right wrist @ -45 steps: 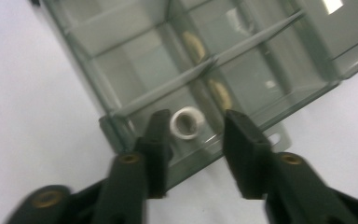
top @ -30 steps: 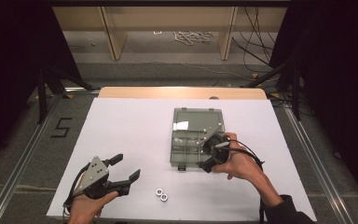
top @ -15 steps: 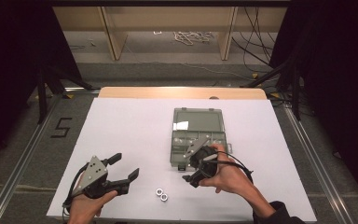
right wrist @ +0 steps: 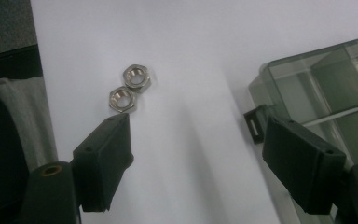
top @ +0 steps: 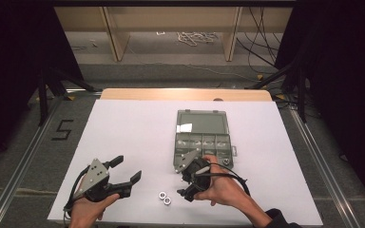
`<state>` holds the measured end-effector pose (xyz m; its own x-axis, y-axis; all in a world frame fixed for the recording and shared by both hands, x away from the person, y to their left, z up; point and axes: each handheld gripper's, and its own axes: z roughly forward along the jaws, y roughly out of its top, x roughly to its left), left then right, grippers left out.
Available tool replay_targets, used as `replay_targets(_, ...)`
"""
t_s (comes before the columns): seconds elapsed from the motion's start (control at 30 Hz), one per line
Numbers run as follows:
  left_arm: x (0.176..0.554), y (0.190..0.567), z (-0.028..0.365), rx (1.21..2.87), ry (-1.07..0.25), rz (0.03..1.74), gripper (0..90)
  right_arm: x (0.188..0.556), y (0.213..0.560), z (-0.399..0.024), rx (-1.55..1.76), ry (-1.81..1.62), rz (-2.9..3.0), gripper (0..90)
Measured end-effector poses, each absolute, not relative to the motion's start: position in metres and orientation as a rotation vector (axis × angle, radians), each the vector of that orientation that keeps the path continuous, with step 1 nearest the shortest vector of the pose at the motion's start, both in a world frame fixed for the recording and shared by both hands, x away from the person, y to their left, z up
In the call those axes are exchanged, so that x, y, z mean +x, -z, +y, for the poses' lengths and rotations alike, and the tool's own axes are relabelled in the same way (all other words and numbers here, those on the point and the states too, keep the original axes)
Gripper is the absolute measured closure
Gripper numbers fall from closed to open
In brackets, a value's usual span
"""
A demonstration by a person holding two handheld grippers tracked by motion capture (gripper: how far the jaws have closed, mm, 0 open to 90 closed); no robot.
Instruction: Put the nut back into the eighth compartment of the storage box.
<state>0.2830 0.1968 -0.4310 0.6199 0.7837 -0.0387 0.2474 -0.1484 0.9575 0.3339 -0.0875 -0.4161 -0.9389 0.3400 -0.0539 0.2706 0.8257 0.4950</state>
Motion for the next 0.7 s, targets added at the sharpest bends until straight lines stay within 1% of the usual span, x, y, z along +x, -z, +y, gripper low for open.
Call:
replay_targets(0.07,0.283,0.431,0.197,1.7,-0.585,0.852,19.6,0.332,0.419,-0.084,0.465,-0.734,2.895,27.9)
replay_targets(0.47,0.283,0.431,0.197,1.695,-0.586,0.854,19.5,0.32,0.437,-0.06,0.396,-0.679,2.968,29.4)
replay_targets(0.7,0.283,0.431,0.197,1.696,-0.587,0.852,19.6,0.318,0.447,-0.05,0.414,-0.644,2.998,35.0)
